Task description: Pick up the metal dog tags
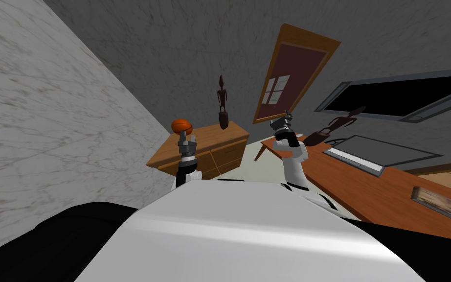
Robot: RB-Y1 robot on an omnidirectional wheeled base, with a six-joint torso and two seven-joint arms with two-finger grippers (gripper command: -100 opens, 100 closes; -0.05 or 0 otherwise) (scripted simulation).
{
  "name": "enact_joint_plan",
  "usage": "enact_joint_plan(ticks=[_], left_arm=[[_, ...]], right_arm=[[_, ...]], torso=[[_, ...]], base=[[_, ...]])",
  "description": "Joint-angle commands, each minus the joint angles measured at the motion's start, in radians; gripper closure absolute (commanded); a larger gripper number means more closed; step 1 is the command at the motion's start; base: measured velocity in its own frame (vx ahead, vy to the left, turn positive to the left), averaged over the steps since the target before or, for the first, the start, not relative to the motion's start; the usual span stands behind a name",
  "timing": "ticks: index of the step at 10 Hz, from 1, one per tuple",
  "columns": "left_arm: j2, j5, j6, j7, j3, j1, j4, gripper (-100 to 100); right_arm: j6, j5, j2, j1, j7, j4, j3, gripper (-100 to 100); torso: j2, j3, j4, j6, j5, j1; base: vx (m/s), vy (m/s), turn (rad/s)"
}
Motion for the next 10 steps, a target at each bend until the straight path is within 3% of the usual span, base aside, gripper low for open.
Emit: enact_joint_plan(ticks=[1, 3, 4, 6, 7, 9, 10], left_arm=[[0.000, 0.000, 0.000, 0.000, 0.000, 0.000, 0.000, 0], [0.000, 0.000, 0.000, 0.000, 0.000, 0.000, 0.000, 0], [0.000, 0.000, 0.000, 0.000, 0.000, 0.000, 0.000, 0], [0.000, 0.000, 0.000, 0.000, 0.000, 0.000, 0.000, 0], [0.000, 0.000, 0.000, 0.000, 0.000, 0.000, 0.000, 0], [0.000, 0.000, 0.000, 0.000, 0.000, 0.000, 0.000, 0], [0.000, 0.000, 0.000, 0.000, 0.000, 0.000, 0.000, 0]], right_arm=[[0.050, -0.012, -0.008, -0.050, -0.048, 0.050, -0.017, -100], [0.083, -0.012, -0.008, -0.073, -0.048, 0.060, -0.017, -100], [0.122, -0.025, -0.017, -0.117, -0.097, 0.108, -0.034, -100], [0.158, -0.025, -0.017, -0.139, -0.097, 0.116, -0.034, -100], [0.195, -0.039, -0.025, -0.186, -0.145, 0.166, -0.051, -100], [0.235, -0.039, -0.025, -0.205, -0.147, 0.174, -0.051, -100], [0.273, -0.052, -0.031, -0.247, -0.195, 0.214, -0.065, -100]], torso=[[0.000, 0.000, 0.000, 0.000, 0.000, 0.000], [0.000, 0.000, 0.000, 0.000, 0.000, 0.000], [0.000, 0.000, 0.000, 0.000, 0.000, 0.000], [0.000, 0.000, 0.000, 0.000, 0.000, 0.000], [0.000, 0.000, 0.000, 0.000, 0.000, 0.000], [0.000, 0.000, 0.000, 0.000, 0.000, 0.000], [0.000, 0.000, 0.000, 0.000, 0.000, 0.000]], base=[[-0.006, -0.009, -0.081], [-0.003, -0.003, -0.024], [-0.005, -0.007, -0.061], [-0.002, -0.003, -0.023], [-0.002, -0.006, -0.070], [-0.001, -0.002, -0.017], [-0.002, -0.004, -0.054]])
